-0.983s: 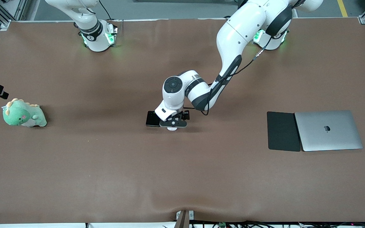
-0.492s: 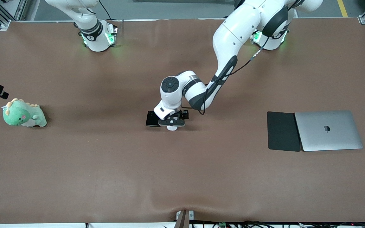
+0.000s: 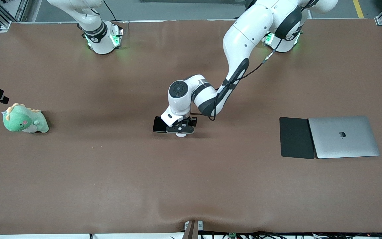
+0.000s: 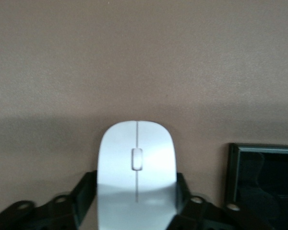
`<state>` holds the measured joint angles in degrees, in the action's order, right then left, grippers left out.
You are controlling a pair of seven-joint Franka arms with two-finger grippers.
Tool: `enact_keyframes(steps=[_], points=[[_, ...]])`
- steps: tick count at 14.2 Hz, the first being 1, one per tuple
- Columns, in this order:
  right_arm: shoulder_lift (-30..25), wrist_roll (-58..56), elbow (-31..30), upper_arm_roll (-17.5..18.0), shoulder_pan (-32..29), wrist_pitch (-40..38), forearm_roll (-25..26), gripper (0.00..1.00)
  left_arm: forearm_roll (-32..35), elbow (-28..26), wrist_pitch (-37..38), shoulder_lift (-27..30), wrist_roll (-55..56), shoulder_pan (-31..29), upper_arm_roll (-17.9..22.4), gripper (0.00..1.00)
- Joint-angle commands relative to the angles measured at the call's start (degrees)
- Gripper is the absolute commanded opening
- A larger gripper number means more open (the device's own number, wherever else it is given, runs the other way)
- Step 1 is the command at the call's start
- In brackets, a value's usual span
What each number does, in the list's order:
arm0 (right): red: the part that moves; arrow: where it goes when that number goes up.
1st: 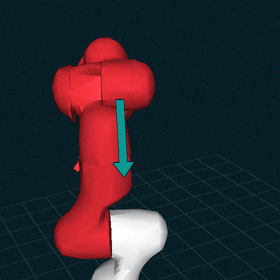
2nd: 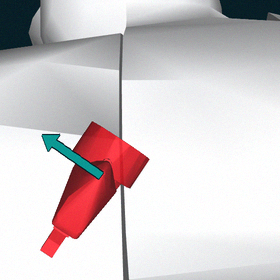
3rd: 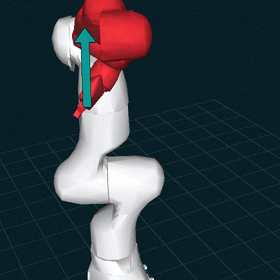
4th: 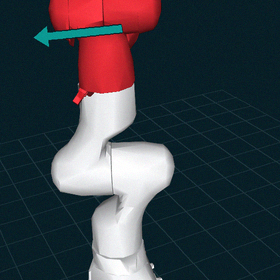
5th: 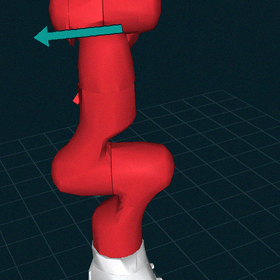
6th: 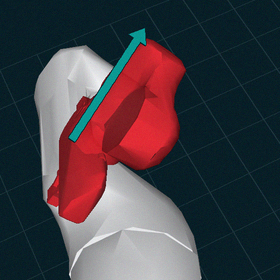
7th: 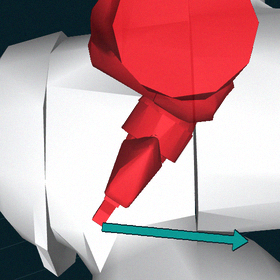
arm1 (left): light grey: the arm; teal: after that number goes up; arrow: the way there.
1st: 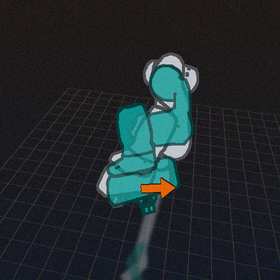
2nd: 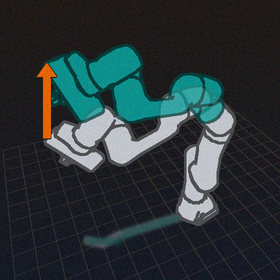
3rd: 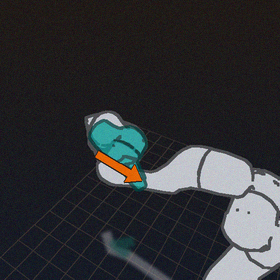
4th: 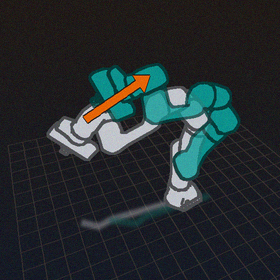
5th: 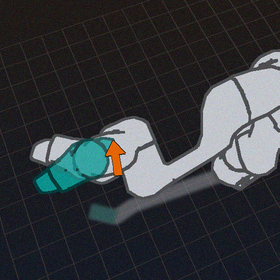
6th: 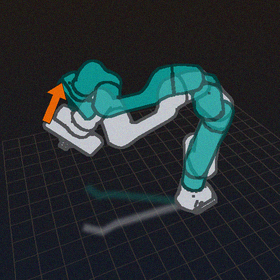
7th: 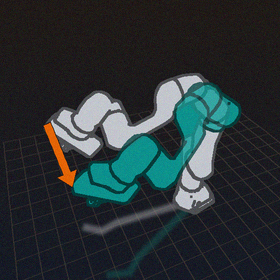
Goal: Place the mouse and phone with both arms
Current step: 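Close the left gripper on the white mouse, then carry the mouse toward the mouse pad while the right gripper reaches the phone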
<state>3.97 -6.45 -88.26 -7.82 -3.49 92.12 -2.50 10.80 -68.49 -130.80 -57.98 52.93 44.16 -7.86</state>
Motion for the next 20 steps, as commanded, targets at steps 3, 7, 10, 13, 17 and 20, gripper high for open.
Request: enact_keyframes(steps=[3, 7, 10, 13, 17, 20], points=[[-0.01, -0.93, -0.07, 0.70, -1.08, -0.28, -1.11, 1.00, -2.98, 0.12, 1.51, 2.43, 0.95, 0.32, 1.09, 0.00], [-0.01, -0.84, -0.07, 0.70, -0.73, -0.36, -1.11, 1.00, -2.19, -1.28, 7.92, 5.33, 0.86, -0.47, 1.18, 0.00], [-0.01, -0.05, -0.07, 0.96, 0.67, -0.37, -1.20, 1.00, -2.10, -3.40, 14.94, 9.28, 0.51, -2.40, 1.27, 0.00], [-0.01, 3.62, -0.41, 0.96, 3.83, -0.28, -1.20, 1.00, -2.01, -9.53, 15.93, 15.42, 0.24, -5.03, 1.18, 0.00], [0.16, 11.09, -5.41, 1.05, 8.93, 2.61, -1.46, 1.00, -1.04, -23.23, 13.13, 27.02, -2.12, -9.78, 1.01, 0.00], [2.43, 18.56, -8.41, 0.96, 15.16, 7.53, -3.04, 1.00, -1.04, -32.12, 10.05, 34.24, -5.55, -13.74, 0.57, 0.00]])
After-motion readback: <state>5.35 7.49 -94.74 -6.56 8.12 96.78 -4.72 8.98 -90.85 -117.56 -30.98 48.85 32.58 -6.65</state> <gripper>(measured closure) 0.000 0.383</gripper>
